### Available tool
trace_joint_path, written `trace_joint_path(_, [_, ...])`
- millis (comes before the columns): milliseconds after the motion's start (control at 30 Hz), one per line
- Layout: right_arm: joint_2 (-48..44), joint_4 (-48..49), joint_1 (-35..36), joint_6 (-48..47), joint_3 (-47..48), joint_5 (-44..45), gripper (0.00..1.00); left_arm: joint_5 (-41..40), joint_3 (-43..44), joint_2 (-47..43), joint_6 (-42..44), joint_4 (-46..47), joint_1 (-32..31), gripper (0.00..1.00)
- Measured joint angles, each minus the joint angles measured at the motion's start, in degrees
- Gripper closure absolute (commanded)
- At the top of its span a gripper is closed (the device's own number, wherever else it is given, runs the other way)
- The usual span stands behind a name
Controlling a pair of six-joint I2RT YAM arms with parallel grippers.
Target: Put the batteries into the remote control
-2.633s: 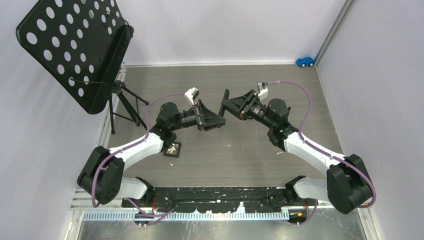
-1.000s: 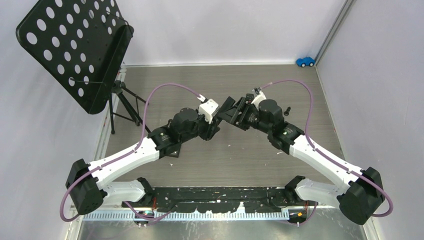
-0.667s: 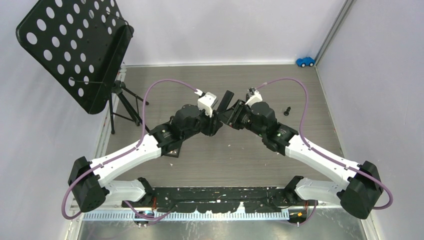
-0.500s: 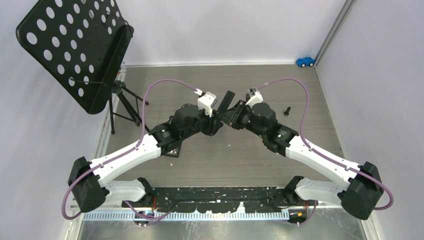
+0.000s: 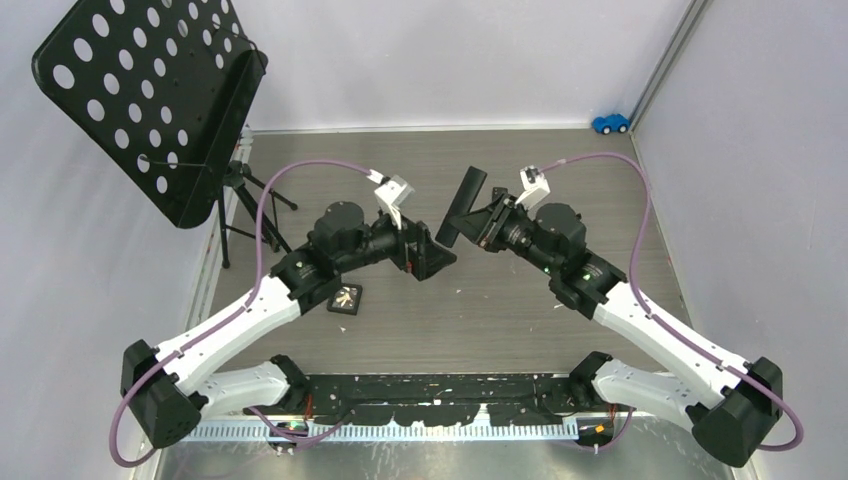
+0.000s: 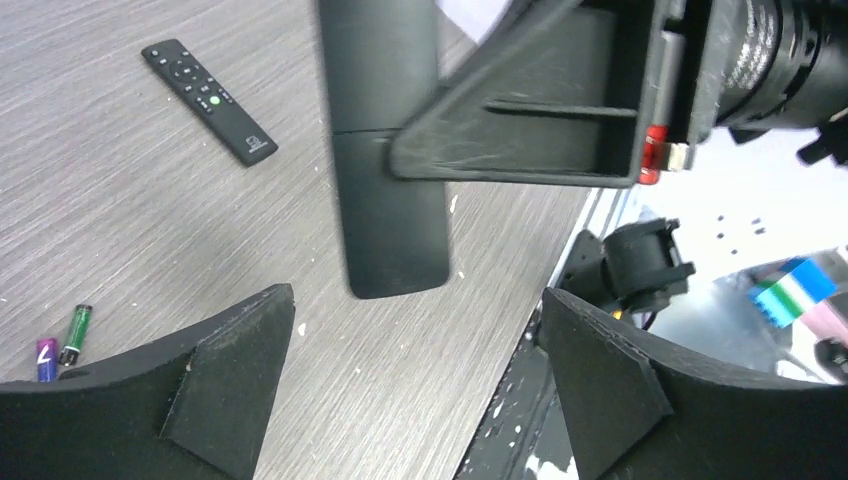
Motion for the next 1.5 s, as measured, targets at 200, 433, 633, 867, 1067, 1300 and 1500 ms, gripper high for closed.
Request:
trace_joint_path(200, [-1.97, 2.36, -4.28, -0.81, 0.0, -13.44, 1.0, 11.32, 2.4, 2.56, -14.23, 3.85, 10.62, 0.17])
trace_joint_path(433, [3.37, 5.9, -4.48, -0.55, 0.0, -28.81, 0.99, 26.77, 1.14, 14.05, -38.4, 27.34, 17.16, 0.4])
trace_joint_path(633, [6.62, 6.08, -4.48, -1.09, 0.39, -34.51, 1.0, 33.51, -0.42, 15.96, -46.4, 35.5, 17.03, 0.58])
trace_joint_path(867, [8.41, 5.53, -4.48, -4.15, 3.21, -39.8, 1.0, 39.74, -0.39, 15.63, -46.66, 35.76, 17.25, 0.82])
trace_joint_path(1067, [9.01, 4.72, -4.31, -5.09, 4.63, -44.0, 0.89, 42.69, -0.31, 13.75, -44.94, 35.15, 17.25, 1.0])
trace_joint_path(1300, [9.11, 3.02, -4.28, -4.35, 5.44, -37.86, 0.31, 38.36, 0.15, 11.26, -40.76, 28.61, 17.16, 1.0])
trace_joint_path(1500, [6.43, 13.31, -2.54, 6.45, -3.08, -22.32, 0.22, 23.89, 0.37, 8.44, -39.15, 21.55, 16.96, 1.0])
